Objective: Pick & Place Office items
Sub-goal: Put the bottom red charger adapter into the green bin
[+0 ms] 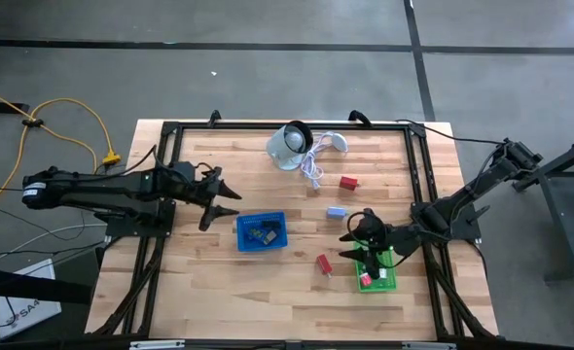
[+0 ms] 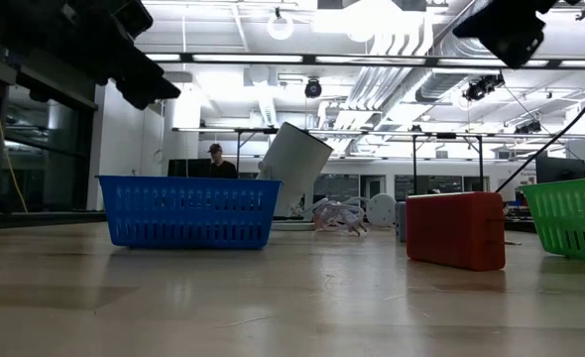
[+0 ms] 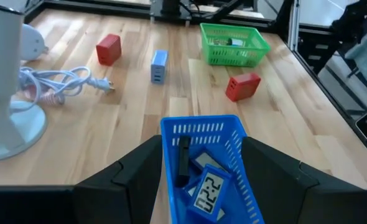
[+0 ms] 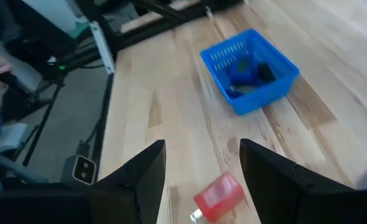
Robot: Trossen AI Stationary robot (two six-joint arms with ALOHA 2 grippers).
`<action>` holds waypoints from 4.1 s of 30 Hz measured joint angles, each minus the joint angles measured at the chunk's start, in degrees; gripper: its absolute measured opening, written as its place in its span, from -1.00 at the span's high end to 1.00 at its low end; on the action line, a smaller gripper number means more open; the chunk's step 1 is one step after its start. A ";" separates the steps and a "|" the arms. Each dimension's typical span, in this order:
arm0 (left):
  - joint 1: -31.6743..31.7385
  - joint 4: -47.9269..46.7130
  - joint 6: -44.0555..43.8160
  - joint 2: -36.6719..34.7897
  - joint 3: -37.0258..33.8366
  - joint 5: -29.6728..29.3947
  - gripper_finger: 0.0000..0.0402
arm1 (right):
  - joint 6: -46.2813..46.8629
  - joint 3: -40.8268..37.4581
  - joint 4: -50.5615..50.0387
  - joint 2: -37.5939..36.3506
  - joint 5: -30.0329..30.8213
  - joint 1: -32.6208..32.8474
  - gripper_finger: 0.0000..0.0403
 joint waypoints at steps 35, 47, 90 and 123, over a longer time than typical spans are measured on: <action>-0.04 1.84 -0.08 0.18 -0.02 0.00 -0.05 | 1.58 40.12 -25.11 28.69 -5.33 -5.77 0.05; -0.04 1.78 -0.08 0.18 -0.02 0.00 -0.05 | 38.80 43.04 -43.39 39.03 -22.71 -10.29 0.05; -0.07 2.01 -0.06 0.20 0.00 0.00 -0.05 | 48.28 42.93 -45.45 51.20 -23.97 -10.49 0.05; -0.07 2.14 -0.08 0.20 0.00 -0.02 -0.05 | 45.56 42.97 -46.11 50.73 -21.49 -10.49 0.46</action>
